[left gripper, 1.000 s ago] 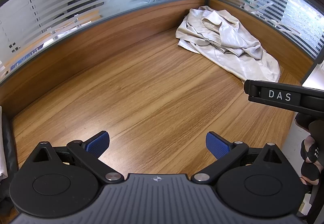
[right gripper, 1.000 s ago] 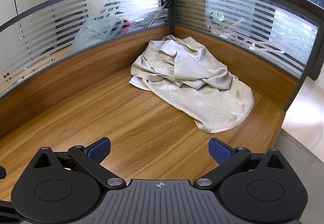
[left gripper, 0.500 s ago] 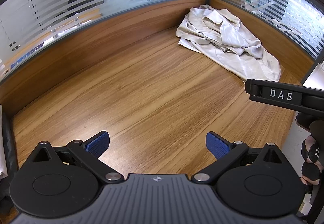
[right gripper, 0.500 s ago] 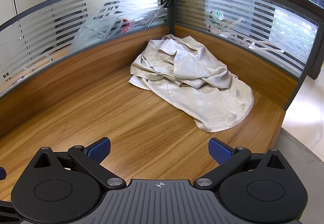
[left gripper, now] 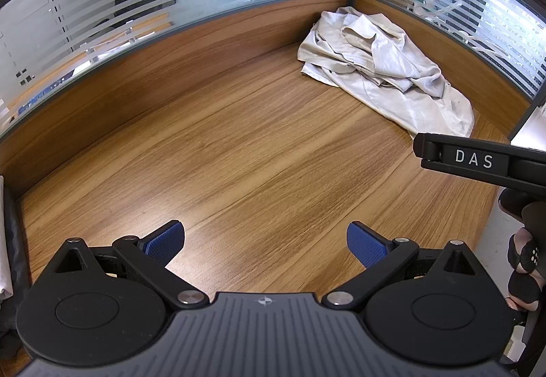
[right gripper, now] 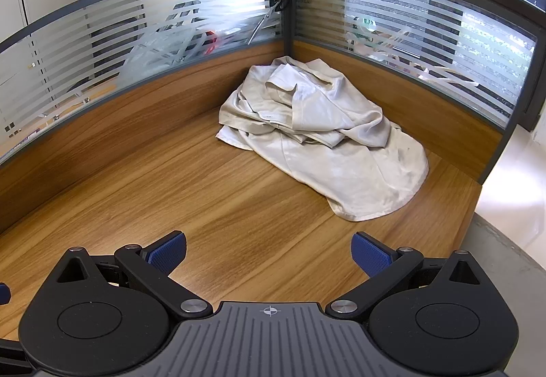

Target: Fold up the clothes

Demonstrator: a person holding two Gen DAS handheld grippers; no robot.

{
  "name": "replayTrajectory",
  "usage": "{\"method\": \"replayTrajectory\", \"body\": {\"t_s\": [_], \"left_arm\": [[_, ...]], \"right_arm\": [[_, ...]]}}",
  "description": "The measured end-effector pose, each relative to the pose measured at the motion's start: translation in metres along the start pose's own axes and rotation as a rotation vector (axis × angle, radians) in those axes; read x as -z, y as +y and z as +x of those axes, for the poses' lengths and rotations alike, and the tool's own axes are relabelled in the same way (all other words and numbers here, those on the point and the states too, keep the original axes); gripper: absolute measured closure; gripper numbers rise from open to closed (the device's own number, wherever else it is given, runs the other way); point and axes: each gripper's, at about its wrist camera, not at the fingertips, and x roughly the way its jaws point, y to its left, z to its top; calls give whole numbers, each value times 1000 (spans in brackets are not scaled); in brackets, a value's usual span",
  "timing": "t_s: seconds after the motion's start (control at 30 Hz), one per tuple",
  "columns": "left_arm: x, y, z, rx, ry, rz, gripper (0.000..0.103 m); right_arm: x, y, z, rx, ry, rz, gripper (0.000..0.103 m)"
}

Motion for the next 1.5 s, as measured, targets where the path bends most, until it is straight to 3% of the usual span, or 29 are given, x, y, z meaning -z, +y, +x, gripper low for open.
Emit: {"method": "replayTrajectory", "body": {"t_s": [0.63,0.97,1.27,1.5], "left_arm": [[0,-1,2,0,16,-23,1],[-2,-8,8,-11,59,-54,1],[-25,-22,28,-56,98,-147,1],[-57,-44,43,-126,116,-224,1]], "right_arm": [[0,-3,2,7,13,-1,0],[0,-9,10,-6,61,-11,0],[-14,-35,36,-13,96,-23,0],[-47,-67,73,-41,154,-5,0]]}}
